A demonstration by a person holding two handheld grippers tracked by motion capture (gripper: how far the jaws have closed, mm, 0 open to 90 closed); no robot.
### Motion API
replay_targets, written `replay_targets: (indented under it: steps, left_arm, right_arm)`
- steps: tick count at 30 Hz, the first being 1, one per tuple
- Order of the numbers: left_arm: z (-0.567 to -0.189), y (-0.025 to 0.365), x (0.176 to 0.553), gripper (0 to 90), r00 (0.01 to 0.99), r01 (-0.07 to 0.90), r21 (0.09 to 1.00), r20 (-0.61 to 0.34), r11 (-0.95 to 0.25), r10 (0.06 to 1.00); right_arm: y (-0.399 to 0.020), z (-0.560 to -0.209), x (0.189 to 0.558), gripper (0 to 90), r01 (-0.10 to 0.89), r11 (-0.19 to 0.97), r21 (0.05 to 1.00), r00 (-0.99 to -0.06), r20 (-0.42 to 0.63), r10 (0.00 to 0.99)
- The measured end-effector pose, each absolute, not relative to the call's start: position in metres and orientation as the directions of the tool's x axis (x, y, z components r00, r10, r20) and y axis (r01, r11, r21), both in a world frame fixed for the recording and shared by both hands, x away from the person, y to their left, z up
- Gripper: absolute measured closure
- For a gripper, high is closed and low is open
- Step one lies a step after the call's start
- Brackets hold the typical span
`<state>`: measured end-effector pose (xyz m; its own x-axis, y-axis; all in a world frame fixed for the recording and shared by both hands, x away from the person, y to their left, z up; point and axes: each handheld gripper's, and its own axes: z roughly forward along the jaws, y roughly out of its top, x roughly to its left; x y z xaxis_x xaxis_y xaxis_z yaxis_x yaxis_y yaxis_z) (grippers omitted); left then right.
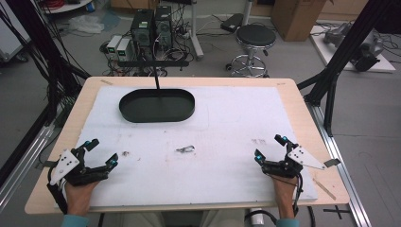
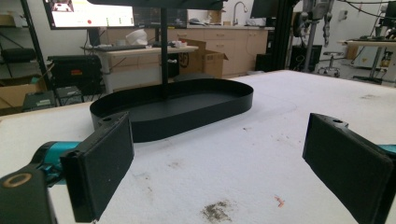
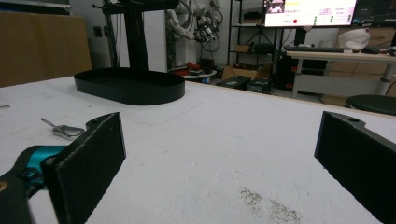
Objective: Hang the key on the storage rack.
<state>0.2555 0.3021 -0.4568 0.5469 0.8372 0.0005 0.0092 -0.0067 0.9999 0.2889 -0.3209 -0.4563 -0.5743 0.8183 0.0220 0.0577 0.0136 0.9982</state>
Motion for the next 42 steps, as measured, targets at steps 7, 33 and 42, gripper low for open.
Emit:
replay_targets:
  steps: [7,33,42]
  left_arm:
    - [-0.457,0.302,0.255,9.3,0.551,0.005,1.000,0.002,-0.006,0.835]
    - [-0.424,0.281,0.279,9.2,0.698,0.038,0.994,0.047,-0.102,0.714]
    - [-0.398,0.257,0.304,8.8,0.783,0.063,0.977,0.080,-0.206,0.617]
  right_arm:
    - [-0.321,-0.456,0.288,1.1,0.048,0.015,0.999,-0.574,0.015,0.819]
    - [-0.320,-0.456,0.288,1.1,0.037,0.026,0.999,-0.573,0.000,0.820]
    - [-0.320,-0.456,0.288,1.1,0.041,0.023,0.999,-0.572,0.005,0.820]
